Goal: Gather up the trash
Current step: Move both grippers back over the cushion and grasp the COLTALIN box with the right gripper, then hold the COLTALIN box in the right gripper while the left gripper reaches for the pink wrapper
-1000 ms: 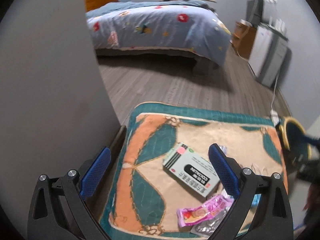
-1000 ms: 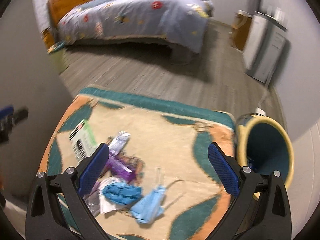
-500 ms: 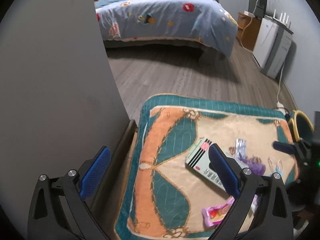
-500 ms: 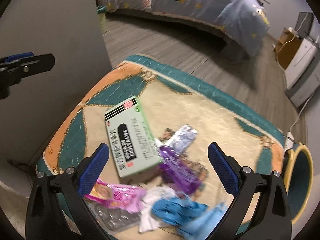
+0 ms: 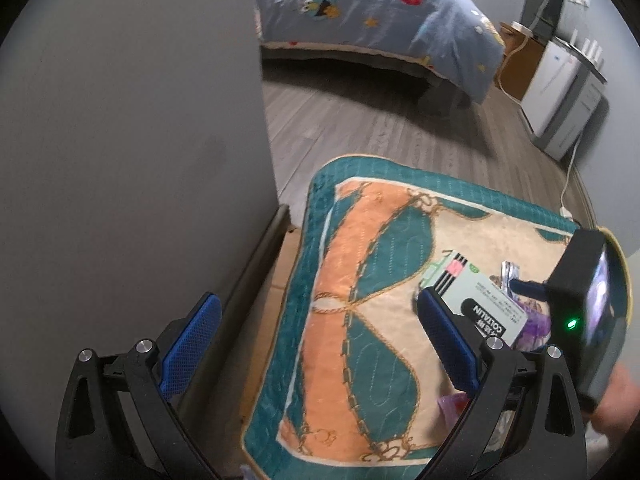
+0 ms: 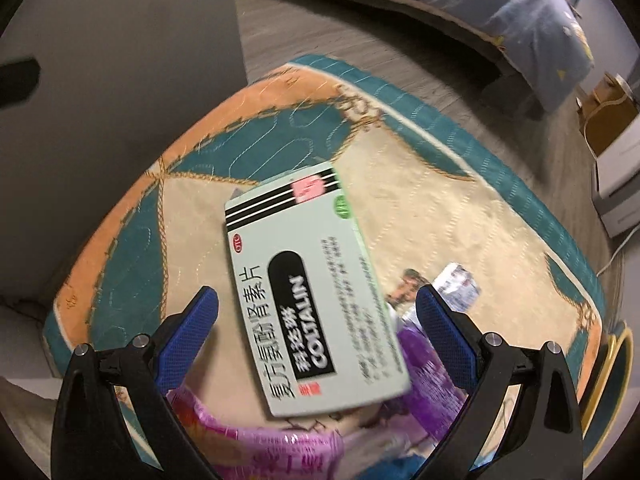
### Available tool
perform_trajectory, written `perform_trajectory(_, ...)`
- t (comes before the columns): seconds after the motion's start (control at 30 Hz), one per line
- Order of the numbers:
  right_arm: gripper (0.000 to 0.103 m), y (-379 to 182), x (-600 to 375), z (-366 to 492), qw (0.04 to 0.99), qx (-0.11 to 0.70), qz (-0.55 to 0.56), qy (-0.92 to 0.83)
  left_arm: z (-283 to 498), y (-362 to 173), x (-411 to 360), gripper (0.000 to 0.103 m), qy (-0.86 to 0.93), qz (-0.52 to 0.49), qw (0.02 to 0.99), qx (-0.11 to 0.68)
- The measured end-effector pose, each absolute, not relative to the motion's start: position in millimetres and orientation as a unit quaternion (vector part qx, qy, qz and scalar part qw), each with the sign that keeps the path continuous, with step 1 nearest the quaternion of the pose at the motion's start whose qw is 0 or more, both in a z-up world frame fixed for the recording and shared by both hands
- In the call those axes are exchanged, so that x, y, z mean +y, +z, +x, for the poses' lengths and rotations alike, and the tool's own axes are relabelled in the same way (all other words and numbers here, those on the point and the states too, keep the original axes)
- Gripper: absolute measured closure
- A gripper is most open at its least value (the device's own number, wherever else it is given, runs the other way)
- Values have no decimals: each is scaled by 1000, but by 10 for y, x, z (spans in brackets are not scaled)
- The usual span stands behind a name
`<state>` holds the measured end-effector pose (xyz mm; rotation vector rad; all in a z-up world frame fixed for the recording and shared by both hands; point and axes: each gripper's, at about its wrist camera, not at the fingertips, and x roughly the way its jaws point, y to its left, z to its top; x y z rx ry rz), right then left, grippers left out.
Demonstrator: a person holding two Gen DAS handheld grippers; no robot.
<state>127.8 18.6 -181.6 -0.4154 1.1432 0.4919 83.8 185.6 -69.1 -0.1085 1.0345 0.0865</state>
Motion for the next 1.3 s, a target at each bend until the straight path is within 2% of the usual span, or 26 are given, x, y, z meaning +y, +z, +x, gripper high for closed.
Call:
perform_trajectory(0.1,7,-1913,275,1279,785,530,-219,234,843,-724,1914,6,40,-68,863,499)
perform_trajectory(0.17,18,-1930,297,1280,782,525,-235,238,849,-748,1912,6,39,-64,862,502)
perform_trajectory(0.2,27,-1927,292,1282,782,524,-240,237,856,-755,1904,6,40,-61,861,503)
perform_trajectory(0.6,27,-1323,-219,1298,818,510,-145,223,854,-789,1693,6,18,-27,860,510)
perform_trajectory(0.87,27,-846,-965,1137,848,498,-84,162,776,-770,1338,6,-1,14,860,510)
perform_trajectory(1.07,27,-753,-1439,995,858,498,-53,114,678,-748,900,6,-34,-20,857,514)
perform_trajectory(1.3,27,-707,-1625,915,858,501,-16,107,492,-1023,153,6,-102,81,832,539)
